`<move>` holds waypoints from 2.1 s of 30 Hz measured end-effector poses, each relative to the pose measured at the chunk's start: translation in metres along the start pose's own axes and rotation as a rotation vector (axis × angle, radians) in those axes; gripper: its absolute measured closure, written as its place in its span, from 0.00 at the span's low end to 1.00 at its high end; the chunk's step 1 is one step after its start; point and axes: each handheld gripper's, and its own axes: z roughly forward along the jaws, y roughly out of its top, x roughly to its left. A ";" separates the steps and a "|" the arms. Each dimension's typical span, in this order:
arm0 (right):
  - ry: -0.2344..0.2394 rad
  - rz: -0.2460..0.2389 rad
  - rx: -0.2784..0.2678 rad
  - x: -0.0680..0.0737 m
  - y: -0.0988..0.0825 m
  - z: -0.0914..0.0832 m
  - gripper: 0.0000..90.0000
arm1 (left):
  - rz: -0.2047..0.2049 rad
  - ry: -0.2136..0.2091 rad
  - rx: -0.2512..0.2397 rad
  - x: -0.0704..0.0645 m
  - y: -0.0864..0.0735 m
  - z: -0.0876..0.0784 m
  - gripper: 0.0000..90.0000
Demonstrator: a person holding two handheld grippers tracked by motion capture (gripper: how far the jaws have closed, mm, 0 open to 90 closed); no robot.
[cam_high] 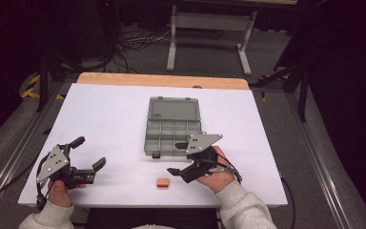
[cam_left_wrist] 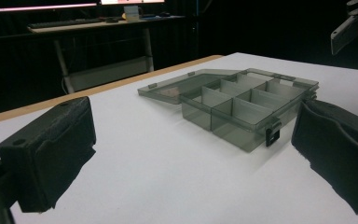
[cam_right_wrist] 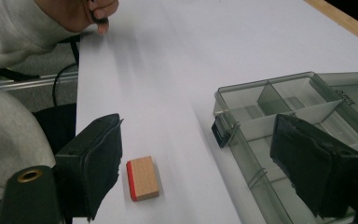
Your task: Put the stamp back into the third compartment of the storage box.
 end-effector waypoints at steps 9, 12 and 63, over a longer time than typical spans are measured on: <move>0.042 -0.013 0.093 0.000 0.000 0.006 0.20 | -0.006 -0.002 0.001 0.000 0.000 0.000 0.01; 0.062 -0.023 0.130 0.000 0.002 0.009 0.20 | -0.006 -0.001 0.002 0.000 0.000 0.000 0.01; 0.179 -0.046 0.360 0.014 -0.010 0.061 0.38 | -0.004 -0.002 0.003 0.000 0.000 0.000 0.01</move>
